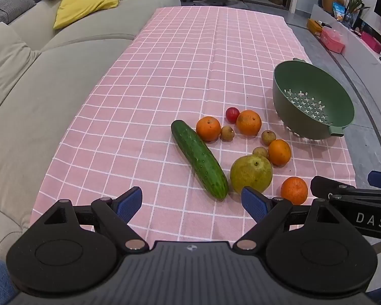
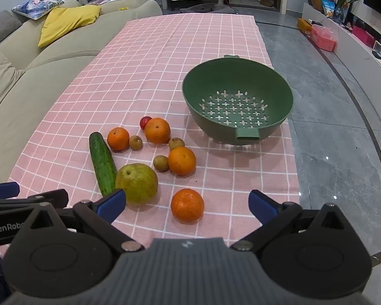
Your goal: Organize fruits
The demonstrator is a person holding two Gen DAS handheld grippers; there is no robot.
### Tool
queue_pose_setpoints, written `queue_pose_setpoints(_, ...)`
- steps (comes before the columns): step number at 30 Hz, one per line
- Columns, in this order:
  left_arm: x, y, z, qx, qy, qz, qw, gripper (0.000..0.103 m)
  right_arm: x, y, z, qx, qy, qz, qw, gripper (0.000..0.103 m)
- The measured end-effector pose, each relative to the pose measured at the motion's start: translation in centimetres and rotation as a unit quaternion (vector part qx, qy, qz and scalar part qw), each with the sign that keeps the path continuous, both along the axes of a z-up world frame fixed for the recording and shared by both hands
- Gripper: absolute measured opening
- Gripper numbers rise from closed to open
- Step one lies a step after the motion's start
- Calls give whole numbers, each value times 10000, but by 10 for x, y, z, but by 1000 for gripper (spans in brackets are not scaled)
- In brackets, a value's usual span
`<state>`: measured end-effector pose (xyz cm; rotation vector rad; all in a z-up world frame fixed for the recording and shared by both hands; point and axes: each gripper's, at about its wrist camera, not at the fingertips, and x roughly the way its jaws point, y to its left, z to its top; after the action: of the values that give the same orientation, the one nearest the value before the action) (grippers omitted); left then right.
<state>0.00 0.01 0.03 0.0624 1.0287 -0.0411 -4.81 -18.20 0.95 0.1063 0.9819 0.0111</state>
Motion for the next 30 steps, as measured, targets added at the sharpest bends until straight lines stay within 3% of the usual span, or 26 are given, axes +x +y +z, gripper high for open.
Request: queue_pose_setpoints(30,-1,0,-1,66,32,17,10000,103,1,0,0,21,10,-2,10000,99)
